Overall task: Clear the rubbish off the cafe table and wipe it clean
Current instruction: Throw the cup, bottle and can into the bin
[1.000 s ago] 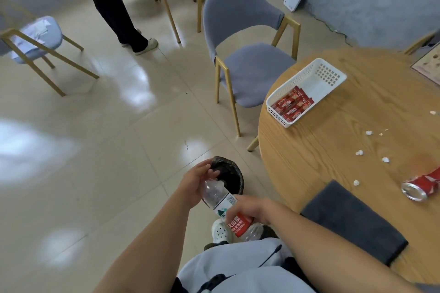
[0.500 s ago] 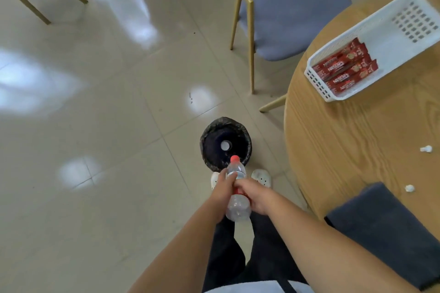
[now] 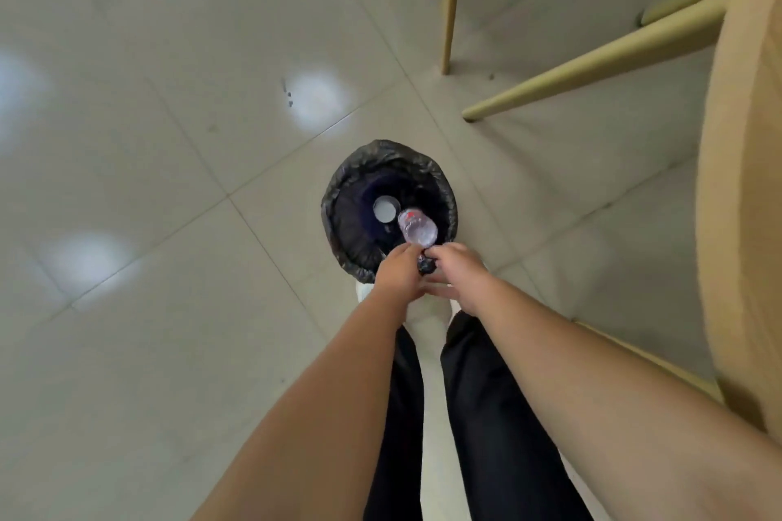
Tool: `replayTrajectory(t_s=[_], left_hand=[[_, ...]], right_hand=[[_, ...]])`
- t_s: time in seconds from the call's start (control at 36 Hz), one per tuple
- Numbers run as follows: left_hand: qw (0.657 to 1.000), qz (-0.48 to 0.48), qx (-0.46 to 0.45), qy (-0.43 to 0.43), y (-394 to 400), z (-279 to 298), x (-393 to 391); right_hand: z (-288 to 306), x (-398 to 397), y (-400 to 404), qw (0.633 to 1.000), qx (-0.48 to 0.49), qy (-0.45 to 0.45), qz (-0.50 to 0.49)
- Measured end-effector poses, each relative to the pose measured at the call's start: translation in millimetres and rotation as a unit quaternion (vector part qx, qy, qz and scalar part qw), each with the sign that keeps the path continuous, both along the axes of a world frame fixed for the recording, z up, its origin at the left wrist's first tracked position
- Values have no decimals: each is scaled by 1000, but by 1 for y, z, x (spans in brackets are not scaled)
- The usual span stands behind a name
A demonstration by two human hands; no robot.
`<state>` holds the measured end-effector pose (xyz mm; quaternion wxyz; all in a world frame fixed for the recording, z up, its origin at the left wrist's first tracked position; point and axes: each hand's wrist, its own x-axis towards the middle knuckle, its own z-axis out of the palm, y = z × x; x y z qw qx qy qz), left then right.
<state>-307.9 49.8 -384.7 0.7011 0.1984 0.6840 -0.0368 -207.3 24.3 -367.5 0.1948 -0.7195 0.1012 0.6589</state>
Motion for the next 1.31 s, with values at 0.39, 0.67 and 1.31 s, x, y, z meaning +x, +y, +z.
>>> replayTrajectory(t_s=[0.39,0.67,1.31], left_hand=[[993,-103,2,53,12,67,-20],[972,-186,126,70,36,205,-7],[796,-529,292,-45,-28,359,225]], right_hand=[[62,-9,-18,995,-29,-40,91],[217,27,-18,985,42,-143,93],[376,208,-173,886,96,-413,-189]])
